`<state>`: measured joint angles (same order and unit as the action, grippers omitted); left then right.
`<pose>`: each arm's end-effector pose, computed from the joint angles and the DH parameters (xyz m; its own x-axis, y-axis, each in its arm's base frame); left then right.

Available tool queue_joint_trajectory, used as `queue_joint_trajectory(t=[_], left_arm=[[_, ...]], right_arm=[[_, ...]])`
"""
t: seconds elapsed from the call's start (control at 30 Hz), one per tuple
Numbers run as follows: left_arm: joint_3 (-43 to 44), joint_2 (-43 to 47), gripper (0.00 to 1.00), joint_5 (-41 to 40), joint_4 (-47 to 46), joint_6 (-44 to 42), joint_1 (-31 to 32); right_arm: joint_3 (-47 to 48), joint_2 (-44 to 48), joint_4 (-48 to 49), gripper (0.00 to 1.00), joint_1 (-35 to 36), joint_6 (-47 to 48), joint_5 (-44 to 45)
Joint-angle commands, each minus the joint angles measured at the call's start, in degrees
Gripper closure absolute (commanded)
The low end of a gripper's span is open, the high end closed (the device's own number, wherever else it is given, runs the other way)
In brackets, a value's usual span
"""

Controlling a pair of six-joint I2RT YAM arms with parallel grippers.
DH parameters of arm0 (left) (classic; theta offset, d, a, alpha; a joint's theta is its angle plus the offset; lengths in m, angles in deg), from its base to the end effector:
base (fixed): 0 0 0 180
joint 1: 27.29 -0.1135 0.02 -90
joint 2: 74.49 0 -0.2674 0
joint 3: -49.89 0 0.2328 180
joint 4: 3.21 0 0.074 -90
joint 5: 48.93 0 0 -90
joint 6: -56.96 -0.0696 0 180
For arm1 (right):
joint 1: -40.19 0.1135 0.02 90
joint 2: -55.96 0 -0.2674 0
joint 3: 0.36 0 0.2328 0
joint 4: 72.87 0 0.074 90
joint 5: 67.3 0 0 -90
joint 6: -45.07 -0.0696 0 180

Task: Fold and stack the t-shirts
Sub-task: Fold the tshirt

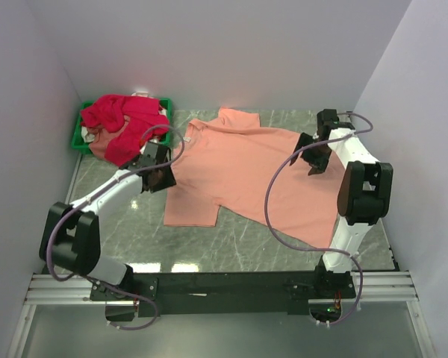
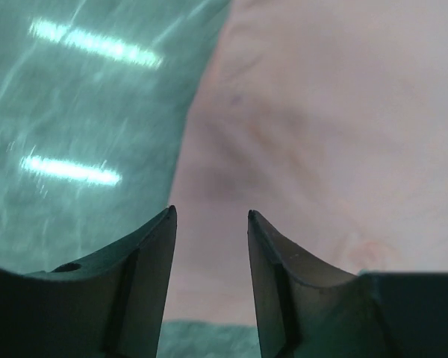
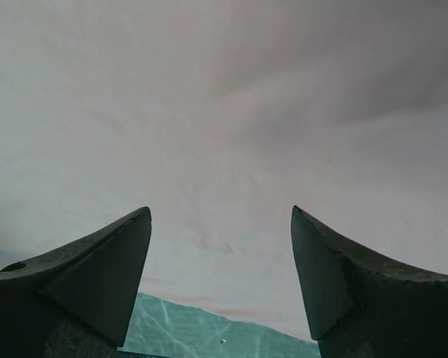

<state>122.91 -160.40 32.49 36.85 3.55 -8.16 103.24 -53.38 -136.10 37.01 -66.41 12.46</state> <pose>0.3000 -0.0931 0.2143 -0.7480 -0.3644 -0.5547 -0.2575 0.9297 -0.2635 0.3914 -0.0094 0.2095 -0.8706 0.4093 -0.2732 0.3328 0.8986 0.2858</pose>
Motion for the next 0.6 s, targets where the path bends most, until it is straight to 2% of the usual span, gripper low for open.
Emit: queue_joint_trajectory(t=[0.0, 0.23, 0.57], left_arm=[[-3.4, 6.1, 0.52, -6.7, 5.6, 6.7, 3.0], [-11.5, 11.7, 0.53, -5.6, 8.6, 12.1, 4.4], [-16.0, 8.9, 0.57, -4.8, 7.4, 13.1, 4.6]], right_arm=[[-3.3, 3.7, 3.4, 0.18, 1.1, -0.6, -0.1], [-5.3, 3.8, 4.7, 0.18, 1.2, -0.8, -0.7], [-6.5, 3.6, 5.3, 0.19, 1.1, -0.7, -0.3]])
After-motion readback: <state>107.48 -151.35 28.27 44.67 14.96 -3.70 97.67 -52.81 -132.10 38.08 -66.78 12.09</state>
